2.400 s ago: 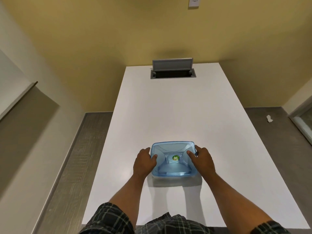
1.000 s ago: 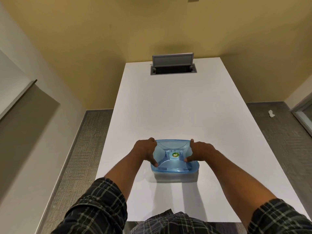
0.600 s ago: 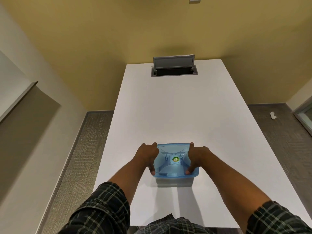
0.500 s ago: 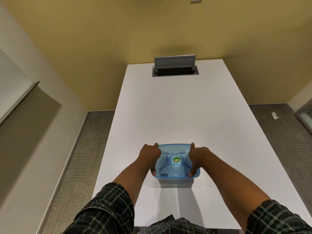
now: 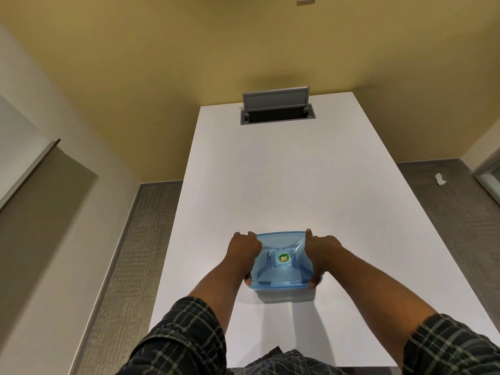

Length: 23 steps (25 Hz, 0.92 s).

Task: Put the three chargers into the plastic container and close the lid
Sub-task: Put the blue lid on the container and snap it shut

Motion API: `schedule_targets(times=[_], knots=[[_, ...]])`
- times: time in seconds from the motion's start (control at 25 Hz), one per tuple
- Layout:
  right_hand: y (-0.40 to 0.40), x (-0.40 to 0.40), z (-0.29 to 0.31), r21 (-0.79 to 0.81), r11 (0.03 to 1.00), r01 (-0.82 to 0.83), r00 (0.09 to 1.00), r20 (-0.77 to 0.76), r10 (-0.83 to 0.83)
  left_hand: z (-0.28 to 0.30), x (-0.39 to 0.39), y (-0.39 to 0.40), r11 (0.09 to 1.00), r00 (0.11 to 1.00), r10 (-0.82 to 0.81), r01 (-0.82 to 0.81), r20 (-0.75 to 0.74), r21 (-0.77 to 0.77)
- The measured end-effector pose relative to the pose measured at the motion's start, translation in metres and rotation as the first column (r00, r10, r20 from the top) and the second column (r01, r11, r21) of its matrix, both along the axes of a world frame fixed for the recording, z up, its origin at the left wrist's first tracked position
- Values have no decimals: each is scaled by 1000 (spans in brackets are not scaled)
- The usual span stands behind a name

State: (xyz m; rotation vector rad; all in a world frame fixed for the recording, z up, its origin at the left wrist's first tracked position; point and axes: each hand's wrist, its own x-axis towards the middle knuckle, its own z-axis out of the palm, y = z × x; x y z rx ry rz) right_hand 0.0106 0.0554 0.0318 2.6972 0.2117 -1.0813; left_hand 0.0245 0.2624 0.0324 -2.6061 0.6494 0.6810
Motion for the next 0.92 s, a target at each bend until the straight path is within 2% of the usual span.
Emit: schedule_targets(times=[0.2,0.32,0.4,0.6,0.92], knots=[[7,8,8,-32,973,-229,973,-1,229,2,-1,2,999,998,36,-36,-47,0],[5,17,9,8,962,-273,962,29,272,1,-2,3,999,998,47,-47,-48,-2],[-4,17,7,48,970,-237,970,66,234,1,-2,4,999,997,49,-49,-51,-4],[-29,4,-9,201,980,-4,996,86,-14,-5,-1,3,997,998,58,-59,-35,-39],[-37,13,-30,294,952,81,996,15,-90,-9,3,5,997,996,69,-71,-62,-39]])
